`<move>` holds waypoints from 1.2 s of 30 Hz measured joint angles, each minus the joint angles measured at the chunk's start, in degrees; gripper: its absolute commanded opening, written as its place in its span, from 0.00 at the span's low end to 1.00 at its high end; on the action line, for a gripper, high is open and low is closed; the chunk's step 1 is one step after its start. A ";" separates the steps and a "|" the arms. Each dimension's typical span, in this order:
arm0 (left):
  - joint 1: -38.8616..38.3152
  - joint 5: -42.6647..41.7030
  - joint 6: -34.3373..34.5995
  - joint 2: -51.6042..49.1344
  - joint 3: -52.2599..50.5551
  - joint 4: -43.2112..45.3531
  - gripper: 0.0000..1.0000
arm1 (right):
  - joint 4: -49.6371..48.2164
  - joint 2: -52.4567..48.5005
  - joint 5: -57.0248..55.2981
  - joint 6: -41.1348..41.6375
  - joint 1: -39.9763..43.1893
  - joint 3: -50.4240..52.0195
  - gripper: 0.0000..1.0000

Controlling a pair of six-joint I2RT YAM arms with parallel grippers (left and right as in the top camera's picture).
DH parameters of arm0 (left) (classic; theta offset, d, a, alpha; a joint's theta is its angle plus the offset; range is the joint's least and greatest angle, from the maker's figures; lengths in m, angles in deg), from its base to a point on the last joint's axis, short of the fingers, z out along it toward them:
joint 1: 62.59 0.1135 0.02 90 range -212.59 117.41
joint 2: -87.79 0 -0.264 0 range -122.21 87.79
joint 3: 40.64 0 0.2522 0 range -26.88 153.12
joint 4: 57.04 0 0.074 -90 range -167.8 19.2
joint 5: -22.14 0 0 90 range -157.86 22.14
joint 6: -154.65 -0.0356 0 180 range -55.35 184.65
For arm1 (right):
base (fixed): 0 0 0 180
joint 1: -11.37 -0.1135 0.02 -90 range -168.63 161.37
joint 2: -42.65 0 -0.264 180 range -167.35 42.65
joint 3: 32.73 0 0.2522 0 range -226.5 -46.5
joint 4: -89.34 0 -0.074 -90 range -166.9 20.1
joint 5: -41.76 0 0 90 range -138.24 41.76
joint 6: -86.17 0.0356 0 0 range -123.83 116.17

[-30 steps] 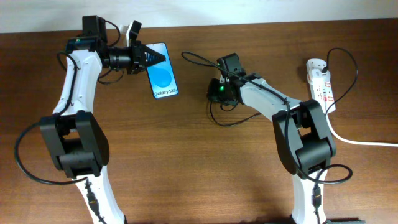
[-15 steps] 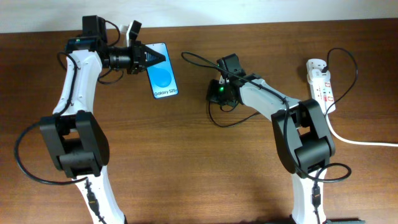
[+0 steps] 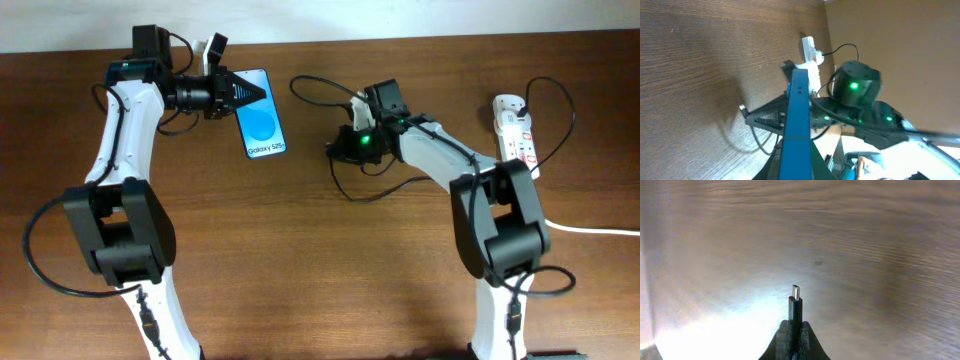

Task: Plug charger to phone and switch on socket
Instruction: 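Lift the cable plug up under the phone's bottom port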

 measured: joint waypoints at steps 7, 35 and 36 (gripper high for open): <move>0.00 0.26 0.02 0.00 0.00 -0.11 0.00 | 6.51 11.13 5.79 -8.22 0.00 0.09 0.04; -7.43 -12.33 14.71 0.00 0.00 16.50 0.00 | -54.62 34.21 11.45 23.23 -5.49 43.74 0.04; -7.48 -12.37 15.04 0.00 0.00 16.52 0.00 | -54.86 34.21 11.45 23.34 -5.68 43.74 0.04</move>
